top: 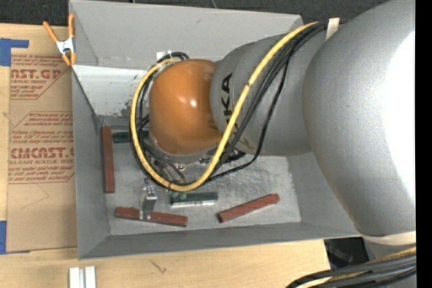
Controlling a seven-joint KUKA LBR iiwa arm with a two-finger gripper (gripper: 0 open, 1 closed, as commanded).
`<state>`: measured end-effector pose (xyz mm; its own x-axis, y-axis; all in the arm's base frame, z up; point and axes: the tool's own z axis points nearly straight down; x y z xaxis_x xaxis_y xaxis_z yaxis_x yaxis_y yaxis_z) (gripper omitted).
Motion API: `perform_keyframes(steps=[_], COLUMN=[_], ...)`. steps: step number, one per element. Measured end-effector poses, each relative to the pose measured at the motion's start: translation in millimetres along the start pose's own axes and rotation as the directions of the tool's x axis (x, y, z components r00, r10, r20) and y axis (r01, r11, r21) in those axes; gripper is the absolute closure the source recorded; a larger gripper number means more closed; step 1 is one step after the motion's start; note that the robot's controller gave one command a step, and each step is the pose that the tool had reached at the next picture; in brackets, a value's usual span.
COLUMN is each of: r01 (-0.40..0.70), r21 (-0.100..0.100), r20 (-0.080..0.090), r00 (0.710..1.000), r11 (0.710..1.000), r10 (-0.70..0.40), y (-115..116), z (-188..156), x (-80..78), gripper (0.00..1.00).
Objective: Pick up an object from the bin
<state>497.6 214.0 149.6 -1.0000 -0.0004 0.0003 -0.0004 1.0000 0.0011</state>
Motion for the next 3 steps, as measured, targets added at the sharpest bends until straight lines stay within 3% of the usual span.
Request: perform_keyframes(steps=[1,2,3], r01=[0.061,0.061,0.095], r21=[-0.005,-0.005,-0.001], r20=[0.010,0.010,0.010], r00=[0.998,0.998,0.995], r11=[0.998,0.998,0.996], r10=[-0.061,-0.061,-0.095], y=[-2.5,-2.5,-30.0], z=[75.0,75.0,-117.7], x=[14.6,14.6,5.4], gripper=[1.00,1.00,1.00])
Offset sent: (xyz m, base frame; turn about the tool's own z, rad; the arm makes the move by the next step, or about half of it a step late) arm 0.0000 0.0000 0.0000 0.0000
